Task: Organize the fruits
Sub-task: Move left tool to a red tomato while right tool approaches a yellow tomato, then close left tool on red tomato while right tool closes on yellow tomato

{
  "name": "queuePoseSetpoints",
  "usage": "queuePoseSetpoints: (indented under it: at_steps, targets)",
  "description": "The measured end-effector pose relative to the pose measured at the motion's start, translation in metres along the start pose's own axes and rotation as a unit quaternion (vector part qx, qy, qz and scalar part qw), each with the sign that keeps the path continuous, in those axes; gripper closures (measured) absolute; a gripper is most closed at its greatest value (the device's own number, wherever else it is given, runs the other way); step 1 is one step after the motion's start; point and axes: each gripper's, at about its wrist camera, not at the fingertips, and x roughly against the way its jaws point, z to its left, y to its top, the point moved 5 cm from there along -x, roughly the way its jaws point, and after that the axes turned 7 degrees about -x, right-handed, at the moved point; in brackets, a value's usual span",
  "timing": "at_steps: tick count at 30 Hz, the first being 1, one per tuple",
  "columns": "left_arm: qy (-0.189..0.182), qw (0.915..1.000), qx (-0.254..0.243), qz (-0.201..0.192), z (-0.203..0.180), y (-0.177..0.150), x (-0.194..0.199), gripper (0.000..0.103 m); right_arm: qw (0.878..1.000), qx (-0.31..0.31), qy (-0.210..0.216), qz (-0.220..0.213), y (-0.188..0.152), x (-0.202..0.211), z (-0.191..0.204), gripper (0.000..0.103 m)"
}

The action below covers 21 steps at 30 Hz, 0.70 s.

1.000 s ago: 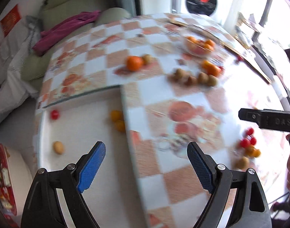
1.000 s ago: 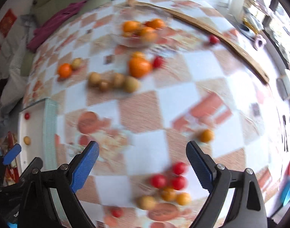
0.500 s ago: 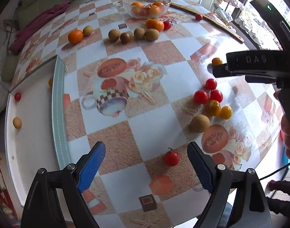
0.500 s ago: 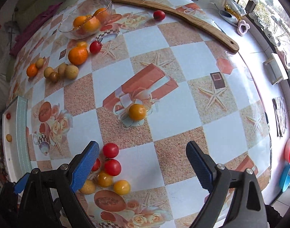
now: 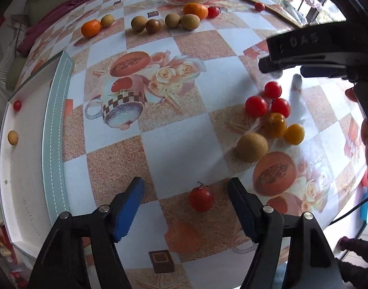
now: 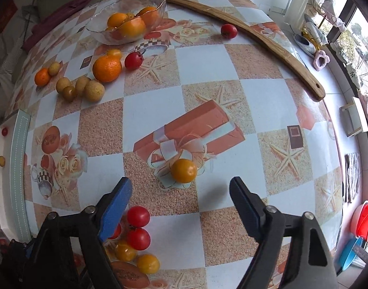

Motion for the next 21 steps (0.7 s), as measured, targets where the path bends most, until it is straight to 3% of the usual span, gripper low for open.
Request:
queuePoseSetpoints:
  at_steps: [3, 6, 8, 10, 11, 16, 21]
  targets:
    - [-0.003, 1.0, -0.003, -0.003, -0.004, 0.003, 0.001, 0.035, 1.0, 0.004, -0.005, -0.002, 0.002, 0.0, -0.001, 0.034]
    - [-0.01, 0.9998, -0.015, -0.007, -0.014, 0.001, 0.004, 0.052, 1.0, 0.015, -0.016, -0.006, 0.004, 0.001, 0.001, 0.046]
    - [-0.017, 0.9996, -0.02, -0.008, -0.02, 0.001, 0.006, 0.067, 0.999, 0.025, -0.023, -0.01, 0.004, 0.002, 0.002, 0.062]
    - [-0.024, 0.9995, -0.019, -0.005, -0.022, 0.001, 0.007, 0.07, 0.999, 0.03, -0.026, -0.012, 0.005, 0.002, 0.003, 0.076]
    - [-0.027, 0.9995, -0.014, -0.003, -0.021, 0.001, 0.008, 0.078, 0.999, 0.029, -0.024, -0.013, 0.005, 0.003, 0.003, 0.08]
    - [-0.089, 0.9954, 0.034, 0.011, -0.003, 0.002, 0.008, 0.081, 1.0, 0.014, 0.001, -0.011, 0.008, 0.004, -0.001, 0.08]
    - [-0.111, 0.992, 0.059, 0.012, 0.014, 0.0, 0.011, 0.081, 1.0, 0.01, 0.019, -0.011, 0.003, 0.011, 0.001, 0.08]
